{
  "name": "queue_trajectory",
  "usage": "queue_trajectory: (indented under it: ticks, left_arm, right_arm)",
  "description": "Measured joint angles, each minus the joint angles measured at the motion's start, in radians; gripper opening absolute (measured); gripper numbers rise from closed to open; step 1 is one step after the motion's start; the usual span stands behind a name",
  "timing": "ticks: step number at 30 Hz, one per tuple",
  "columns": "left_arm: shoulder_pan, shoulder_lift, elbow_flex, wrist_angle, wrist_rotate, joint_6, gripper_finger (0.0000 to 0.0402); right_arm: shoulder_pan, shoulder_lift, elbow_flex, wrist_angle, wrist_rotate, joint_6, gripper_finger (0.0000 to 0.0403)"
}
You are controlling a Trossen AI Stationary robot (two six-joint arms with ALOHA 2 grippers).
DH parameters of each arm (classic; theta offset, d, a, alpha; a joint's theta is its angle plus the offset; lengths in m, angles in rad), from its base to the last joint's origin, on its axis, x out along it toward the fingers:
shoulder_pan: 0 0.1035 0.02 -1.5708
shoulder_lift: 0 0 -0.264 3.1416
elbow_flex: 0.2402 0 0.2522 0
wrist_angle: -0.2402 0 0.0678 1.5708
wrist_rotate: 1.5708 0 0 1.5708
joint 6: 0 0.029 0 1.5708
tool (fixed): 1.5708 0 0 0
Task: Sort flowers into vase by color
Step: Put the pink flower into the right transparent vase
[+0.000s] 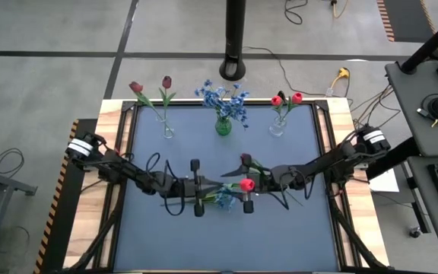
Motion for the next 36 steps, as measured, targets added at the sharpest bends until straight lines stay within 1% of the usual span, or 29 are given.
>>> queue_trajectory:
  ticks: [2,5,8,15,19,22,26,29,33,36]
  left_arm:
    - [0.000,0.000,-0.001,0.001,-0.002,0.000,0.0000]
    - [0.000,0.000,-0.002,-0.001,-0.004,0.006,0.0000]
    - [0.000,-0.001,-0.005,0.000,-0.005,0.006,0.0000]
    - [0.001,-0.001,-0.008,0.011,-0.011,-0.018,0.0000]
    - [0.001,-0.001,-0.008,0.011,-0.012,-0.038,0.0010]
    - [0.001,-0.001,-0.008,0.011,-0.015,-0.061,0.0037]
    - [0.001,-0.001,-0.008,0.010,-0.017,-0.081,0.0087]
    - [0.000,-0.002,-0.008,-0.007,-0.034,-0.086,0.0124]
    - [-0.003,-0.003,-0.008,-0.053,-0.148,-0.106,0.0159]
    - [-0.004,-0.004,-0.008,-0.113,-0.200,-0.141,0.0172]
  right_arm:
    - [0.000,0.012,0.015,-0.001,0.001,-0.007,0.0226]
    - [-0.002,0.019,0.027,0.000,0.003,-0.027,0.0201]
    - [-0.003,0.019,0.029,0.002,0.009,-0.043,0.0163]
    - [-0.005,0.017,0.029,0.000,0.008,-0.043,0.0060]
    - [-0.005,0.016,0.028,-0.001,0.002,-0.040,0.0018]
    - [-0.005,0.016,0.028,-0.002,0.002,-0.025,0.0016]
    - [-0.005,0.009,0.028,-0.030,0.001,0.002,0.0017]
    - [-0.005,-0.025,0.028,-0.097,0.002,0.031,0.0017]
    - [-0.009,-0.106,0.044,-0.272,0.013,0.096,0.0017]
    - [-0.020,-0.188,0.076,-0.480,0.035,0.168,0.0018]
